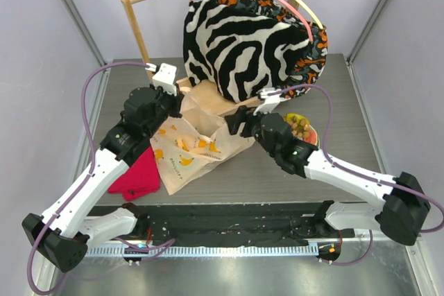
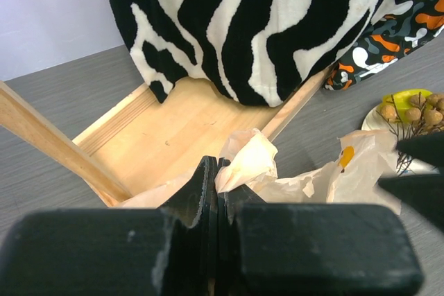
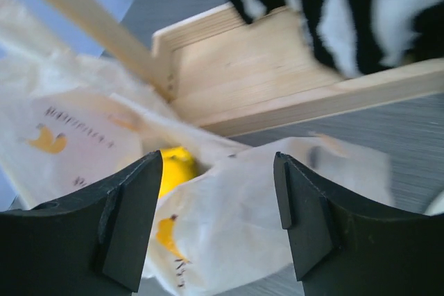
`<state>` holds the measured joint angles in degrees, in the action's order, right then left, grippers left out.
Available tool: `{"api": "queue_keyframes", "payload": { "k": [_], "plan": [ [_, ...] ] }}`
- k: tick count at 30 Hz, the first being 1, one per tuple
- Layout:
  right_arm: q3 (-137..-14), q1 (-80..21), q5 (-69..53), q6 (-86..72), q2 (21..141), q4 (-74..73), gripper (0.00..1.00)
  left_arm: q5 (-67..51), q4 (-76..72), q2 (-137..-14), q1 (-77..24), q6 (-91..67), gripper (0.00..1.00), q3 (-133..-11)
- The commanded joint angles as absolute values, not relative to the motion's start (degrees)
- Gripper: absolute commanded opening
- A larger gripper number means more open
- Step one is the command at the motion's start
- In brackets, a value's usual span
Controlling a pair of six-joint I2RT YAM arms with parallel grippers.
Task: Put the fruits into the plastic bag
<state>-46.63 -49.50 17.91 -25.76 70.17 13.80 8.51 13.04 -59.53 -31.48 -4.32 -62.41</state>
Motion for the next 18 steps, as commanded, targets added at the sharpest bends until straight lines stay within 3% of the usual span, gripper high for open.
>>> {"api": "queue_keyframes", "payload": {
  "k": [1,9,18],
  "plan": [
    [-47.6,-44.2,34.5,-31.0,64.3,2.4,0.71,8.5,10.5,-58.4,-31.4,-5.0,0.00,-62.2],
    [-45.0,-29.6,33.2,-36.3,57.6,-18.4,0.67,8.2,10.6,-58.2,-31.4,-5.1,0.00,-62.3],
    [-44.6,-20.6,29.0,-36.1,61.6,-24.1,0.66,7.6,10.5,-58.1,-31.4,-5.5,0.00,-62.2]
  ]
}}
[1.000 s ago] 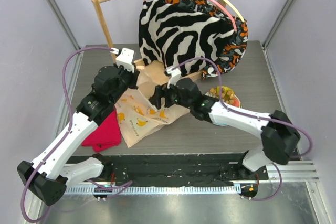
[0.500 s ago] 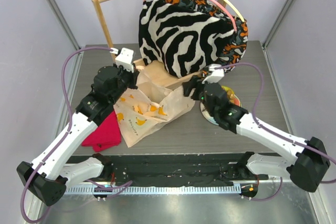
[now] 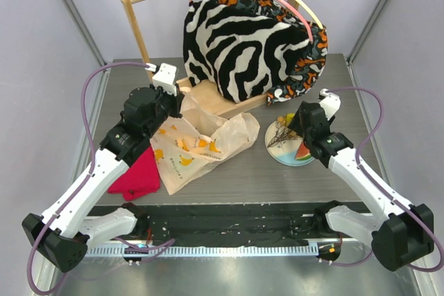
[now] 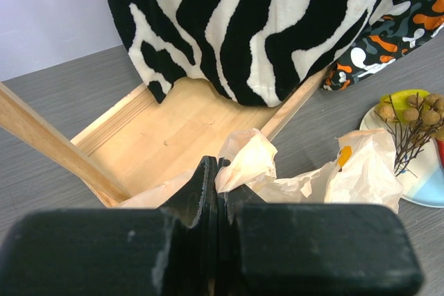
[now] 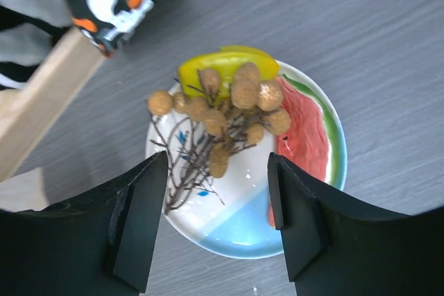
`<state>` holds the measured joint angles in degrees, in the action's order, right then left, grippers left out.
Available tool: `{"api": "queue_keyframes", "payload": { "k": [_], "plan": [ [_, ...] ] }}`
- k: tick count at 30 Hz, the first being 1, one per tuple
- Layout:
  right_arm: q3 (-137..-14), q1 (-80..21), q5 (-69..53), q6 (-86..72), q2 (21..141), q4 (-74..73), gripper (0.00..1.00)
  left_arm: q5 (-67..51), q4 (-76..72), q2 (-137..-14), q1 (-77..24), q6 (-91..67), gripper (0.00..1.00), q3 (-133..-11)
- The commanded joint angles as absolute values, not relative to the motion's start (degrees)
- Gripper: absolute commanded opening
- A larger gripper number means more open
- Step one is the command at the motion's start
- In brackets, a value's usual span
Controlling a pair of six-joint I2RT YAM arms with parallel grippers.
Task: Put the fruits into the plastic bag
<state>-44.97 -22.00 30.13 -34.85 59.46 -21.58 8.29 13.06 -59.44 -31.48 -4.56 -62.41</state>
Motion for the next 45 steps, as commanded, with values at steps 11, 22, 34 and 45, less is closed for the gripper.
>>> {"api": "queue_keyframes", "payload": {
  "k": [11,22,34,45],
  "plan": [
    [-42.2,-19.5,25.8,-37.1,66.8,-18.8,0.64,7.7,10.5,-58.1,-31.4,-5.4,0.00,-62.2],
    [-41.7,-18.5,23.9,-36.7,72.8,-12.1,0.48,8.5,10.7,-58.1,-31.4,-4.8,0.00,-62.3],
    [-42.3,-18.2,22.4,-37.0,72.7,-12.7,0.10,9.1,10.9,-57.6,-31.4,-4.2,0.00,-62.4],
    [-41.0,-18.2,20.5,-37.5,60.5,-17.0,0.01,8.0,10.7,-57.4,-31.5,-4.7,0.00,-62.4]
  ]
}}
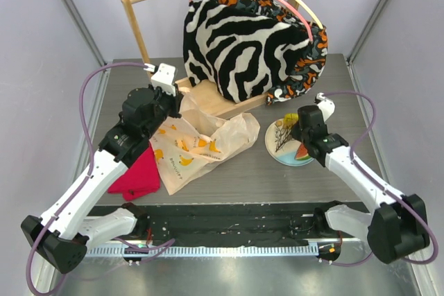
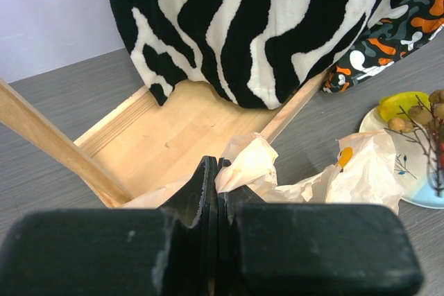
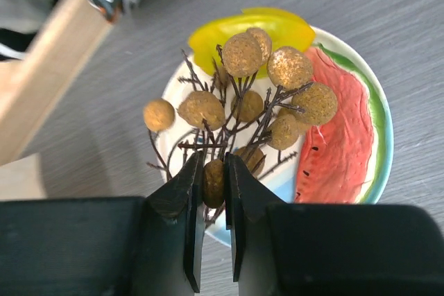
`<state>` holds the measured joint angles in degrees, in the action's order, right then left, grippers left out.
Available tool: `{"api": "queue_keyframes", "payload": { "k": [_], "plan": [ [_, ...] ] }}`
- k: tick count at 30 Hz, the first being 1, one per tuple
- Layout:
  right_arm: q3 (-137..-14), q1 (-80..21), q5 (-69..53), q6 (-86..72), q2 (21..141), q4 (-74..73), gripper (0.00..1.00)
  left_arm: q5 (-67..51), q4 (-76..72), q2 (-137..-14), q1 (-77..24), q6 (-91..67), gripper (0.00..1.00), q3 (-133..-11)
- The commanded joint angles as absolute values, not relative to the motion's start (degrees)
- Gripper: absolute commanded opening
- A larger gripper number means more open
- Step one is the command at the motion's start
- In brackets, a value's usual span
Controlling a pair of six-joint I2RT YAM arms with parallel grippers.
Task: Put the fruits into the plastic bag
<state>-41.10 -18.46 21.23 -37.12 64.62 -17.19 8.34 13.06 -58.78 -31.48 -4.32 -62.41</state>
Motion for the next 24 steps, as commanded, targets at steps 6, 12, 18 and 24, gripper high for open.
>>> {"api": "queue_keyframes", "payload": {
  "k": [6,12,18,24],
  "plan": [
    [-43.6,-18.2,17.8,-36.3,56.6,-20.0,0.01,7.8,10.5,-57.6,-31.4,-4.9,0.00,-62.2],
    [-45.1,-18.6,-2.0,-32.4,50.5,-6.8,0.01,7.4,10.5,-57.7,-31.4,-5.3,0.00,-62.4],
    [-47.5,-26.0,-7.7,-26.3,48.6,5.1,0.01,7.5,10.6,-57.6,-31.5,-5.1,0.00,-62.3],
    [-51.9,-32.5,-12.3,-24.9,55.4,13.0,0.01,7.3,10.6,-57.7,-31.4,-5.1,0.00,-62.2]
  ]
}}
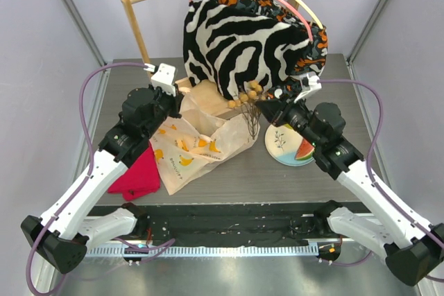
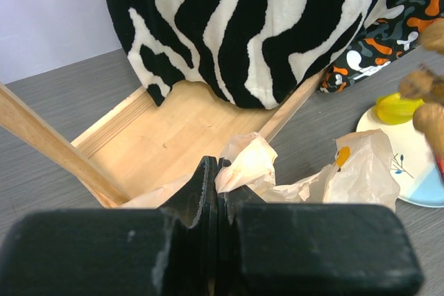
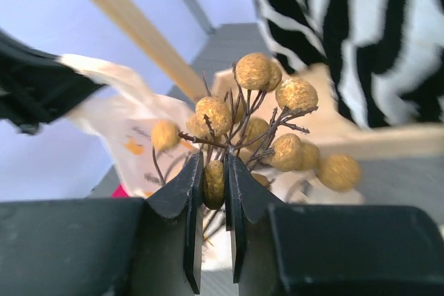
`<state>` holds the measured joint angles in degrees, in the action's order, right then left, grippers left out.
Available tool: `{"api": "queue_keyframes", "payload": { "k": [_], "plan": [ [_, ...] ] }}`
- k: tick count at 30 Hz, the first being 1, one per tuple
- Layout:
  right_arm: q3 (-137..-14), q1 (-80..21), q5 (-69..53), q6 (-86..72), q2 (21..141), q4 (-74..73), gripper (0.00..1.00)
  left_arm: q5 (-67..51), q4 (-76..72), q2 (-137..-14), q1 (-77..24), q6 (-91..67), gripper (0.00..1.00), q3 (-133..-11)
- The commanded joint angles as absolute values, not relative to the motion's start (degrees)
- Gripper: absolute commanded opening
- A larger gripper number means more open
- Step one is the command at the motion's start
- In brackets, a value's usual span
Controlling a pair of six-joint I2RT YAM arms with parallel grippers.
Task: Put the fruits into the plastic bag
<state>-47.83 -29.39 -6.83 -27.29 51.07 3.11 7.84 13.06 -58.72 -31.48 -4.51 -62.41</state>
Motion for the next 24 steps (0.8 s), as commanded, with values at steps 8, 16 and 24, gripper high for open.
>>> {"api": "queue_keyframes", "payload": {
  "k": [8,16,24],
  "plan": [
    [-58.3,-39.5,-17.9,-24.0,66.1,15.9,0.01,7.6,10.6,-57.8,-31.5,-4.9,0.00,-62.4],
    [-59.1,-43.9,-17.2,-24.8,70.7,18.5,0.01,7.5,10.6,-57.7,-31.5,-5.0,0.00,-62.2],
    [-56.7,-47.8,-16.7,-28.2,73.8,20.4,0.01,6.9,10.5,-57.5,-31.5,-5.4,0.00,-62.3]
  ]
}}
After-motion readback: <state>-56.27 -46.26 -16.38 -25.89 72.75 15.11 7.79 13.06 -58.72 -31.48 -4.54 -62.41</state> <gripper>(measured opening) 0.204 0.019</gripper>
